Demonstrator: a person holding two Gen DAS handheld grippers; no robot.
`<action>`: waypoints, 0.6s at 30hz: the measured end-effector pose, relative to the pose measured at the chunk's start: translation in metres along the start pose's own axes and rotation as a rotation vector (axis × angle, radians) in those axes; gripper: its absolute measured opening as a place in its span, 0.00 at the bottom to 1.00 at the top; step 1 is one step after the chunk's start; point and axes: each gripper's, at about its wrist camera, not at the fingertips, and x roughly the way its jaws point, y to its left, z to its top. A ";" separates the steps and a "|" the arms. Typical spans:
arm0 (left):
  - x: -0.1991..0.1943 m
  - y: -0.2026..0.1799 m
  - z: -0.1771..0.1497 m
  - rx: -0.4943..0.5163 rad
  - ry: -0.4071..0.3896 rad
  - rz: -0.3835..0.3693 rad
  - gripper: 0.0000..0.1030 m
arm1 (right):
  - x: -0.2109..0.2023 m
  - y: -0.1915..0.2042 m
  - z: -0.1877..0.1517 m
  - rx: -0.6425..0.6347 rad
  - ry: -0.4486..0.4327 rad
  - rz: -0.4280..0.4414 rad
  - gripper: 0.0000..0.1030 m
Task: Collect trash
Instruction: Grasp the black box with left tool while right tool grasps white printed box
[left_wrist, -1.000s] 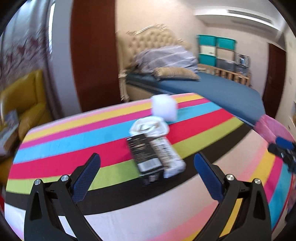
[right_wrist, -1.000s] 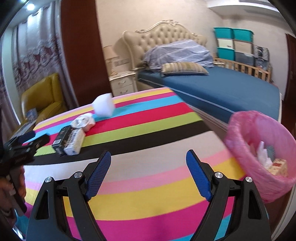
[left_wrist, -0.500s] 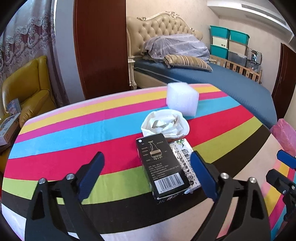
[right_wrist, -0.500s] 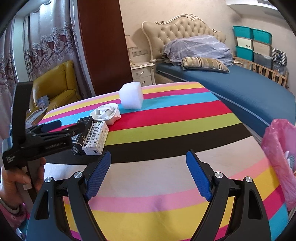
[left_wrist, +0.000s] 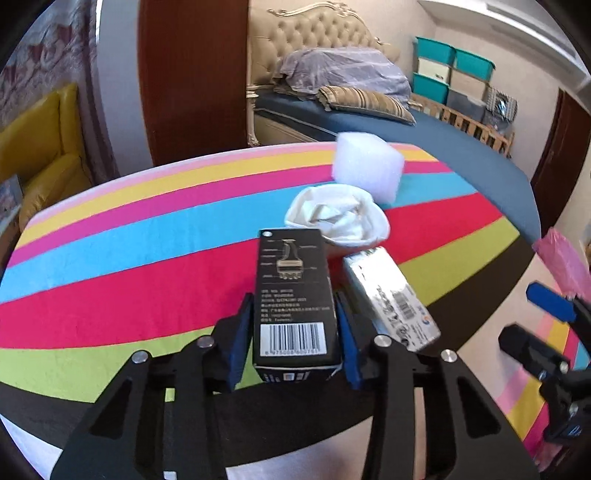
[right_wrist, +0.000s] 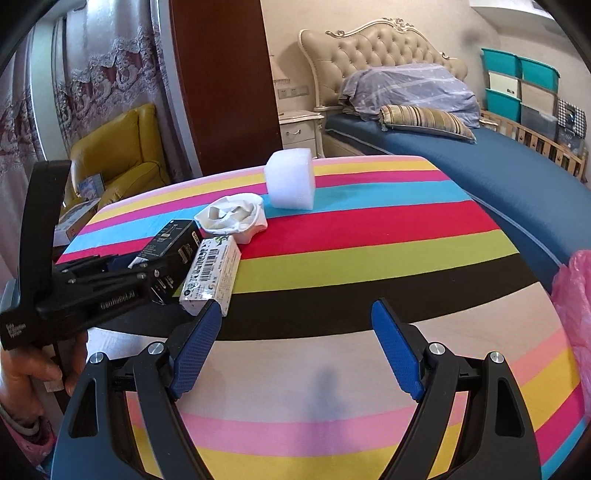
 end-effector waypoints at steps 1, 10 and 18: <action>0.000 0.001 0.000 0.004 -0.002 0.004 0.37 | 0.000 0.001 0.000 0.000 0.004 0.000 0.77; -0.033 0.024 -0.013 0.067 -0.099 0.121 0.37 | 0.020 0.031 0.005 -0.063 0.047 0.035 0.77; -0.048 0.060 -0.024 -0.006 -0.121 0.152 0.37 | 0.052 0.073 0.019 -0.137 0.095 0.053 0.77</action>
